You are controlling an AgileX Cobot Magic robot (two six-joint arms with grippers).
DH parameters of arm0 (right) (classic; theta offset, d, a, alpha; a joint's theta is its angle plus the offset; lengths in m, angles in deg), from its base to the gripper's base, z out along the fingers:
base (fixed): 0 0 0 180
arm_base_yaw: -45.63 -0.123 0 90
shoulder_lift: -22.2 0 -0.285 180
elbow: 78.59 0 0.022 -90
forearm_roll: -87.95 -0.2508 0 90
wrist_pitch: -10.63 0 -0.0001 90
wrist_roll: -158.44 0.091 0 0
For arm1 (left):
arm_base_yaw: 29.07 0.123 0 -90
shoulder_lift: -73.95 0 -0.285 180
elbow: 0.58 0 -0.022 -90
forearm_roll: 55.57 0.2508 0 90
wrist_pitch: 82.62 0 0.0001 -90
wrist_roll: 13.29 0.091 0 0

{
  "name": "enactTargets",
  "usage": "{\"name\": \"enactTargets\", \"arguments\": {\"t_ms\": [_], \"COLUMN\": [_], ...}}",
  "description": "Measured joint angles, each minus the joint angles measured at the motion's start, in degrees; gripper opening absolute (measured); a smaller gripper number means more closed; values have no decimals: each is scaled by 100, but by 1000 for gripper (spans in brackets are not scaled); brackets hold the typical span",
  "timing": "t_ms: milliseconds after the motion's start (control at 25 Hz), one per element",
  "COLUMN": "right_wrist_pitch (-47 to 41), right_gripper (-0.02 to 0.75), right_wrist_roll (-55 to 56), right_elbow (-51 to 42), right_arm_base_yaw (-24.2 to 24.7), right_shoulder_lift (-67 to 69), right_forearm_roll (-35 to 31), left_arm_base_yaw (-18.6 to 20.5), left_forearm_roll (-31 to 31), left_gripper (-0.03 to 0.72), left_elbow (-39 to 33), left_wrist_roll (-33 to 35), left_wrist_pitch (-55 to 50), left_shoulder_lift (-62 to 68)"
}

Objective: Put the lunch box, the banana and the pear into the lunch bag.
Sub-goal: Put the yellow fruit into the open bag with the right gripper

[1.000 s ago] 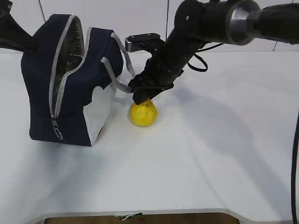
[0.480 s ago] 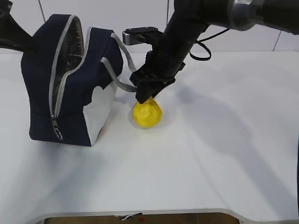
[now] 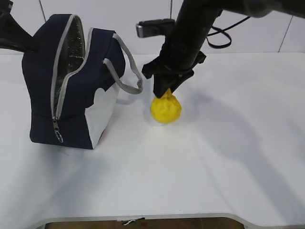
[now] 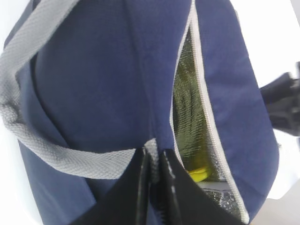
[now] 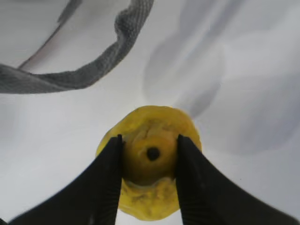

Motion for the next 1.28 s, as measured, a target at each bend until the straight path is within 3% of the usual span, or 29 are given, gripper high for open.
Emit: {"name": "enactTargets", "arguments": {"t_ms": [280,440,640,800,920,1280], "right_wrist_pitch": [-107,-76,1118,1723,1947,2456], "right_gripper": [281,281,281,281,281,289], "right_wrist_roll": [276,257,-599,-955,-1315,-1559], "right_elbow": [166,689,855,876,876,876], "right_arm_base_yaw": [0,0,0,0,0,0], "right_shoulder_lift": [-921,-1005,-945,-546,-117,600], "right_forearm_roll": [-219,-1295,-3130,-3933,-4326,-4563], "left_arm_base_yaw": [0,0,0,0,0,0], "left_forearm_roll": [0,0,-116,-423,-595,-659], "left_gripper": [22,22,22,22,22,22], "left_elbow": [0,0,0,0,0,0], "left_wrist_roll": [0,0,0,0,0,0], "left_wrist_pitch": [13,13,-75,-213,-336,-432], "left_shoulder_lift": [0,0,0,0,0,0]}}
